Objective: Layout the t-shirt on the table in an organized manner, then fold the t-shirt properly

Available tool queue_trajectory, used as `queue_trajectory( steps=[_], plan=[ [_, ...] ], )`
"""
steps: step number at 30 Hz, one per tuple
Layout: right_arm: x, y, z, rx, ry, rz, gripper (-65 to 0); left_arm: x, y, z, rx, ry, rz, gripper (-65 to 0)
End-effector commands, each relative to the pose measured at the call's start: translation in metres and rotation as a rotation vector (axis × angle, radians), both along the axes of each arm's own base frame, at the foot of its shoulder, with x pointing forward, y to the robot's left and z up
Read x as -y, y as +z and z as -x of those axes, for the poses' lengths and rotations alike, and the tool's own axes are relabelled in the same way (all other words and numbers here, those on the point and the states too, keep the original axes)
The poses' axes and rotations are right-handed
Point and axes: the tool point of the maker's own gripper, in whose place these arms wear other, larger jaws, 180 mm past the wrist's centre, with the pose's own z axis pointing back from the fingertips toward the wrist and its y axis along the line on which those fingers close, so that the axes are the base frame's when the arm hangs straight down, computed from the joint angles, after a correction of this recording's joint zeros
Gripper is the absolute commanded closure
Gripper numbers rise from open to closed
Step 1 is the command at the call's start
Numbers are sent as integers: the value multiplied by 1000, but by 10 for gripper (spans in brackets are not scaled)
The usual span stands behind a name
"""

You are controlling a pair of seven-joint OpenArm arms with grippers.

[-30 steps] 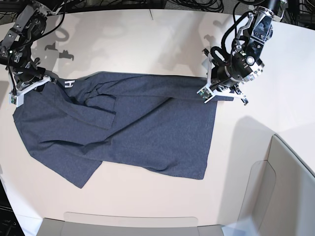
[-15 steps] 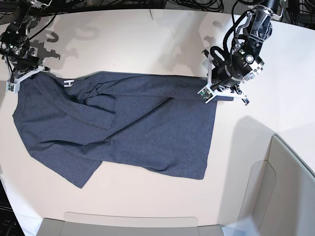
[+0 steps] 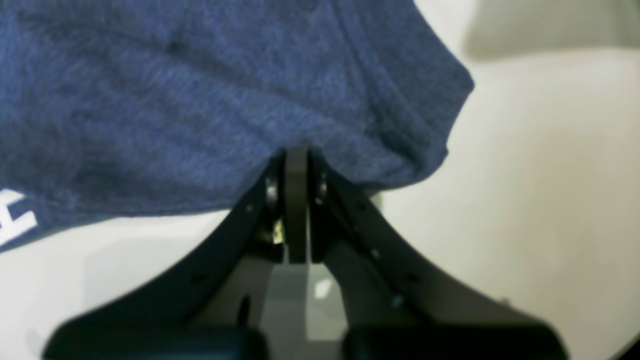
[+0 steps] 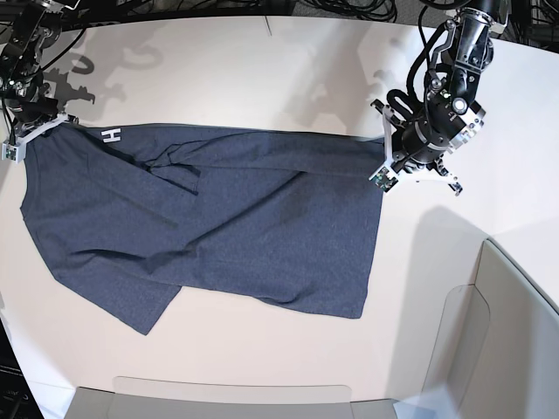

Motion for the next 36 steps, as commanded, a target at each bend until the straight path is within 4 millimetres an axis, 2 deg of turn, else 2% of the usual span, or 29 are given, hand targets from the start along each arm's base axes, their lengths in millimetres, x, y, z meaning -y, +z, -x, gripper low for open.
queue_trajectory(
  steps=[1, 5, 7, 11, 16, 19, 27, 30, 32, 36],
  plan=[
    [5, 24, -10, 63, 16, 50, 0, 1, 9, -7, 35, 0, 6, -23],
    [-14, 62, -23, 173, 56, 101, 0, 10, 18, -18, 65, 6, 38, -23],
    [-18, 76, -29, 211, 67, 120, 0, 17, 15, -19, 60, 12, 63, -23],
    [-23, 71, -34, 224, 50, 90, 0, 21, 13, -19, 53, 17, 77, -23],
    [-5, 32, -22, 92, -4, 107, 0, 20, 13, -19, 53, 17, 74, -23],
    [2, 20, -15, 49, -17, 101, 0, 12, 14, -19, 57, 37, 71, -23],
    [10, 17, 5, -9, -3, 141, 0, 1, 21, -22, 80, 71, 70, -23],
    [12, 25, 11, -7, 7, 169, 0, -2, 24, -22, 89, 82, 69, -23],
    [22, 35, 13, -15, 25, 216, 0, -4, 22, -20, 85, 89, 69, -23],
    [26, 47, 10, 8, 27, 239, 0, -5, 21, -17, 78, 91, 68, -23]
  ],
)
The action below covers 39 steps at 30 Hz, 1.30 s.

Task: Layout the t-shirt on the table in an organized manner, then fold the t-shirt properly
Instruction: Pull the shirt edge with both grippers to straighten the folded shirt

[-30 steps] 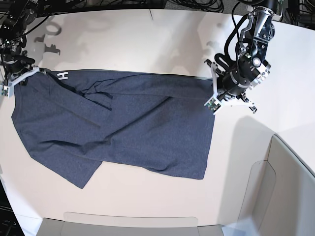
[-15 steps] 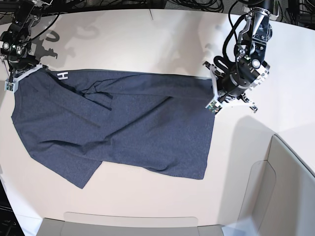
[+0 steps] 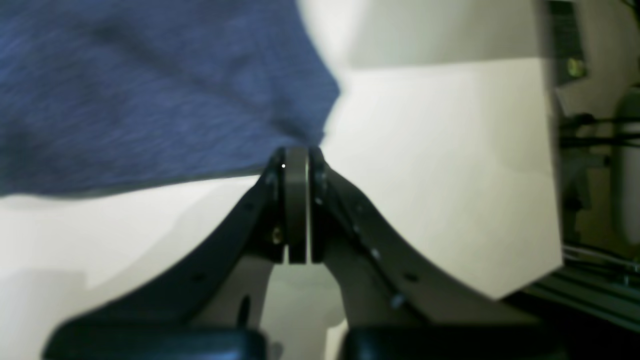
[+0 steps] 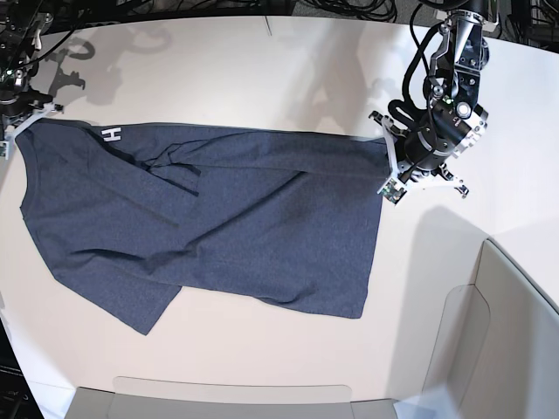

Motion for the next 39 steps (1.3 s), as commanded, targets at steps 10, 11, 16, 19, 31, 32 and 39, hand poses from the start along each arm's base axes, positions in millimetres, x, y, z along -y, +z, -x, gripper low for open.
queue_trajectory(
  steps=[10, 11, 16, 19, 31, 32, 39],
  plan=[
    [-48, 20, -54, 203, 18, -103, 0, -1, 11, -7, 40, -3, -3, -23],
    [-50, 12, -59, 191, 21, -122, 0, -1, 11, -7, 40, -3, -3, -23],
    [-49, -38, -57, 85, -23, -225, 0, -2, 11, -7, 41, -1, -5, -24],
    [-44, -45, -49, 50, -21, -214, 0, -2, 11, -7, 41, 1, -5, -25],
    [-27, -47, -18, -28, -12, -150, 0, 3, 10, -6, 27, 8, 7, -25],
    [-26, -48, -18, -30, -12, -149, 0, 7, 9, -6, 23, 12, 19, -25],
    [-28, -48, -19, -25, -12, -153, 0, 33, 3, -1, -15, 32, 97, -25]
  ],
)
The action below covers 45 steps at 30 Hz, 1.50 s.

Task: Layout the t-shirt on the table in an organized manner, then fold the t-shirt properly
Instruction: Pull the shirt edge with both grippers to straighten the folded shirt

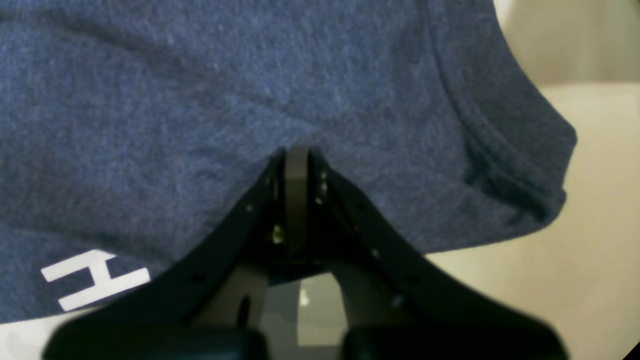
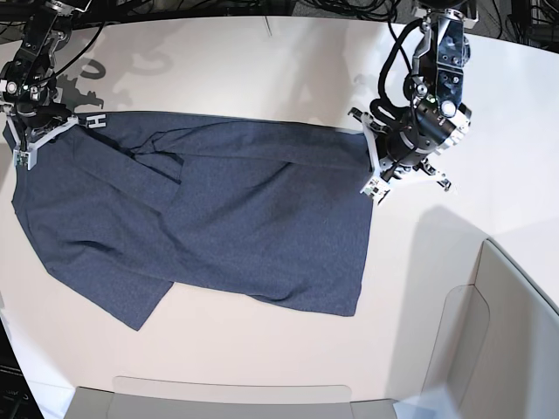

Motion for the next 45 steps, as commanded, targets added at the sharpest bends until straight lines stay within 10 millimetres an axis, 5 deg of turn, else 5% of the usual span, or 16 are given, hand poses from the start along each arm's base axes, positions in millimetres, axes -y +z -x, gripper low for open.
queue_trajectory(
  steps=[1, 9, 18, 30, 45],
  plan=[
    [6, -2, 8, -48, -12, 17, 0, 5, 10, -6, 35, 1, 19, -25],
    [-3, -6, 6, -57, 12, 10, 0, 25, -9, 1, -48, -14, 132, -25],
    [-16, -9, -1, -64, 54, 3, 0, -12, -50, -5, -106, 14, 90, -23],
    [-26, -10, 16, -79, 74, 9, 0, -46, -89, 58, -250, 14, 9, -21],
    [-52, -5, 60, -123, 142, 34, 0, -96, -68, 94, -226, 134, -44, -21]
  ],
)
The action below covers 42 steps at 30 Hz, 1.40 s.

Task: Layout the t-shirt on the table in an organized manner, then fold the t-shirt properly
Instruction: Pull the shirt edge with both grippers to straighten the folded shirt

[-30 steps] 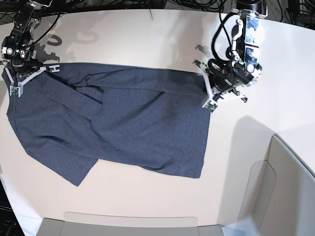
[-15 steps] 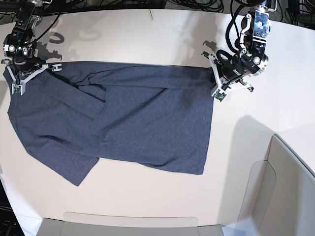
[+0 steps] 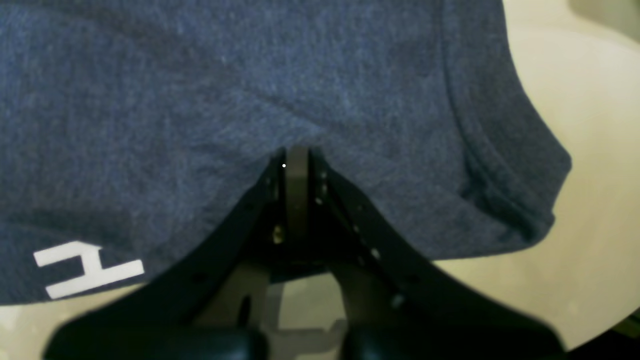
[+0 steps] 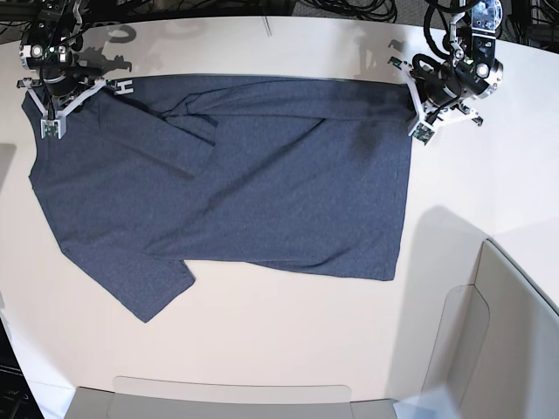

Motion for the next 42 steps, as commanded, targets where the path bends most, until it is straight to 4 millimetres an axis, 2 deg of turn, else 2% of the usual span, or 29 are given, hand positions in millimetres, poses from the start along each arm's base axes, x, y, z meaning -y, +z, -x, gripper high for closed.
queue_trajectory(
  steps=[1, 10, 17, 24, 29, 32, 37, 42],
  plan=[
    [2, -3, 13, -53, 5, 13, 0, -6, 2, 3, -3, 0, -26, -21],
    [-2, -1, 35, -89, 25, 29, 0, -3, -10, 37, -50, -5, 1, -21],
    [-1, -2, 42, -107, 32, 34, 0, -3, -18, 60, -100, 1, 4, -21],
    [-1, -5, 51, -132, 33, 35, 0, -3, -20, 68, -117, 2, 6, -21],
    [-12, -12, 55, -169, 94, 28, 0, -3, -20, 68, -118, 3, 5, -21],
    [-19, -16, 56, -181, 122, 21, 0, -4, -22, 77, -138, 4, 4, -20],
    [-18, -18, 64, -202, 124, 22, 0, -4, -24, 82, -150, 4, 4, -20],
    [-12, -17, 69, -223, 139, 46, 0, -15, -22, 88, -155, 45, -11, -20]
  ],
)
